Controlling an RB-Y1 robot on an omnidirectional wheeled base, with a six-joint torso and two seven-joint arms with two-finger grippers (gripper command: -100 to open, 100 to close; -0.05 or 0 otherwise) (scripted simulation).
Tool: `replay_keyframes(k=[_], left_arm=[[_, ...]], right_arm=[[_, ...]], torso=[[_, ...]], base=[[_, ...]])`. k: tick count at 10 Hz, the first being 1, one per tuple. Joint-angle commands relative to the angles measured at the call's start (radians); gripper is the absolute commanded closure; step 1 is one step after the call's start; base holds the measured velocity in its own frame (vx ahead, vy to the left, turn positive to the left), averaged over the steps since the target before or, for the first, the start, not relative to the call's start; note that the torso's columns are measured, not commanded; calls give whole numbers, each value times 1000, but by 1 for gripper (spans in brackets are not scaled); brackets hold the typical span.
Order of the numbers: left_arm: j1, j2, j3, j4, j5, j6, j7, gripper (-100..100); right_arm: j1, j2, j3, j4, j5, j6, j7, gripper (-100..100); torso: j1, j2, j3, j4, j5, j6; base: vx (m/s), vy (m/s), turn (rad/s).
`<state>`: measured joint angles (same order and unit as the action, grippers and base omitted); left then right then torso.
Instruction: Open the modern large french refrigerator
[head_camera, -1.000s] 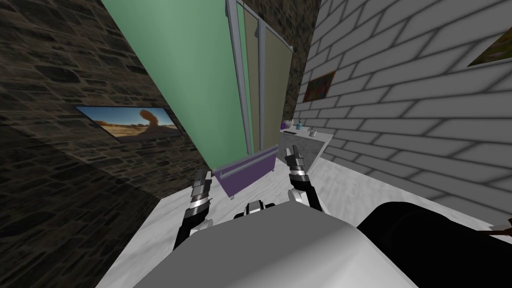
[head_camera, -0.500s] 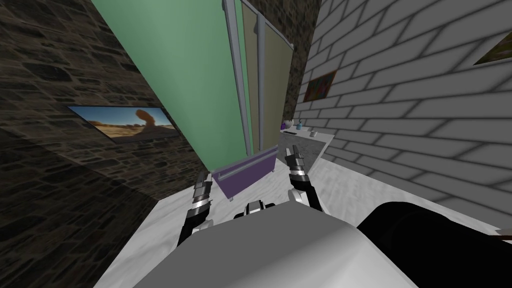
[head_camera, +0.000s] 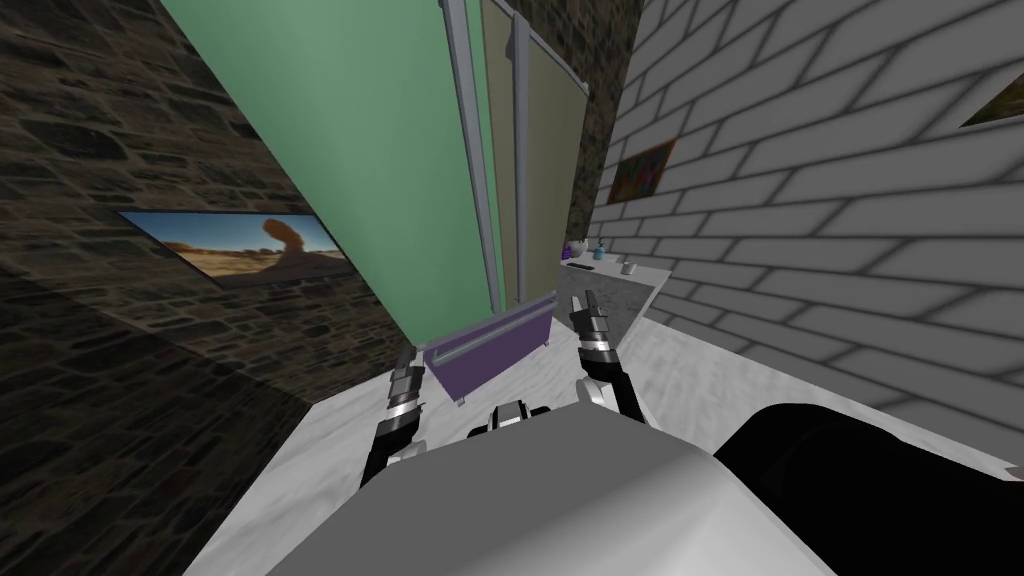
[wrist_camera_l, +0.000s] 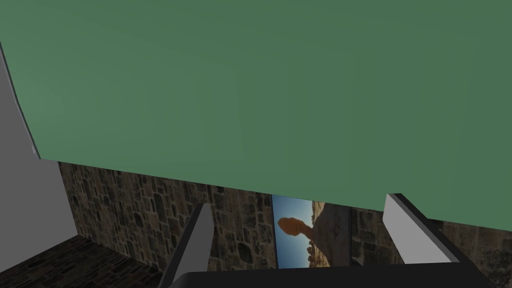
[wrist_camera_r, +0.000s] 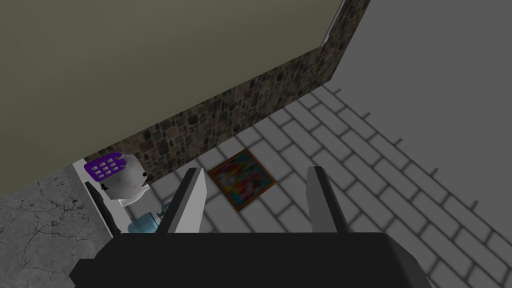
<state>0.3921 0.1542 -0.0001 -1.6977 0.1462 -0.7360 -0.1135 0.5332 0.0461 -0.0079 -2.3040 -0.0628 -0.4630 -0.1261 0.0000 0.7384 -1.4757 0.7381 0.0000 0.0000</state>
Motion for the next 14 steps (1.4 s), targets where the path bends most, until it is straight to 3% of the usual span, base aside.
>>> replay_keyframes(k=[1, 14], left_arm=[[-19, 3, 10, 70, 5, -24, 8, -100], [-122, -10, 57, 429, 23, -132, 44, -100]], right_arm=[[0, 0, 0, 0, 0, 0, 0, 0], [0, 0, 0, 0, 0, 0, 0, 0]], torso=[[0, -1, -1, 0, 0, 0], [0, -1, -1, 0, 0, 0]], base=[[46, -25, 0], [43, -24, 1]])
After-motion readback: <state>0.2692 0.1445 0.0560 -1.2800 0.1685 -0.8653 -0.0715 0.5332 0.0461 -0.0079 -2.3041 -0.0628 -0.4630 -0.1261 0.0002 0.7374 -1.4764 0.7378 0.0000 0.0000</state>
